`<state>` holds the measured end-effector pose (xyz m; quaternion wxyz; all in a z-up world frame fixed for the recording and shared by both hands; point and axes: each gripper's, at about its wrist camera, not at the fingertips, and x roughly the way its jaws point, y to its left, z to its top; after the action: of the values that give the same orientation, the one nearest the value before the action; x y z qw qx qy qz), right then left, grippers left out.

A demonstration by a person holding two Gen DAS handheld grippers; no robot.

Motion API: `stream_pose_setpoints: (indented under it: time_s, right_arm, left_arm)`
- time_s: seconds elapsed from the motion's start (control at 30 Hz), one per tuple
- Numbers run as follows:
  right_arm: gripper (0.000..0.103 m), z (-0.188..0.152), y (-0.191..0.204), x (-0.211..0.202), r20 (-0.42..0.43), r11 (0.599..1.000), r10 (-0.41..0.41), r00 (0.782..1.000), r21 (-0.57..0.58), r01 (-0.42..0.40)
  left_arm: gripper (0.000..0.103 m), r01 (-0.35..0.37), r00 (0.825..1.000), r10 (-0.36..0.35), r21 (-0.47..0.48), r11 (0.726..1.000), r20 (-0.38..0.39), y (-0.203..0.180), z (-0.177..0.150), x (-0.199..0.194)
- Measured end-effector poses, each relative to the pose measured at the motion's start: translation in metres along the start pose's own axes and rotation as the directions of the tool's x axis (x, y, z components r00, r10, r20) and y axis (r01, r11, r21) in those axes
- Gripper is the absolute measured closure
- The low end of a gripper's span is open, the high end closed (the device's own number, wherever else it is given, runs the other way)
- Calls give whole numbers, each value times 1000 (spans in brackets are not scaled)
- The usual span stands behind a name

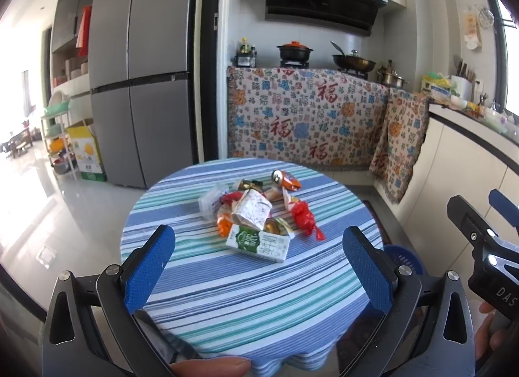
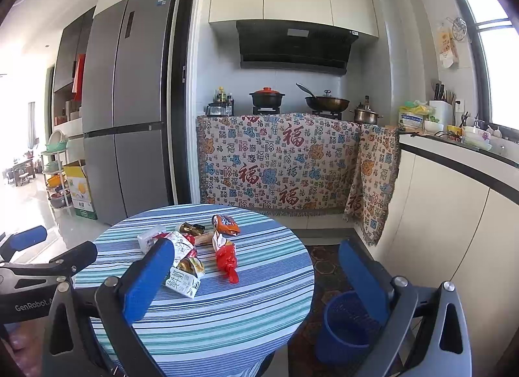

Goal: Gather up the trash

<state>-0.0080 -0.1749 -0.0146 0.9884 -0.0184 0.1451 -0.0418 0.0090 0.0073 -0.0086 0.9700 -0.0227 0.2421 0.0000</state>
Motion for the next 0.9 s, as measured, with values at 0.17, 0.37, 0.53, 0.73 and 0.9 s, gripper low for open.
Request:
stream_pose_setpoints:
  time_s: [0.17,0.37,0.53,0.73,0.9]
  right_arm:
    - [0,-1,1,0,1,1000,2,1000,2,-2]
    - [0,-3,3,1,2,1000,2,1000,2,-2]
    - [0,-3,3,2,0,1000,6,1000,4,-6]
    - [0,-3,3,2,-1,1000,5,1000,6,-5]
    - [0,-2,3,2,-2,1000,6,1000,6,-6]
  left_arm:
    - [0,1,1000,-1,1,1000,-3,1,-1,1]
    - [0,0,1000,0,2,1000,-3,1,-1,1]
    - [0,1,1000,-1,2,1000,-4,1,-2,1]
    - [0,0,1000,0,1,1000,-3,1,-2,1]
    - [0,0,1000,0,1,1000,-4,1,-2,1]
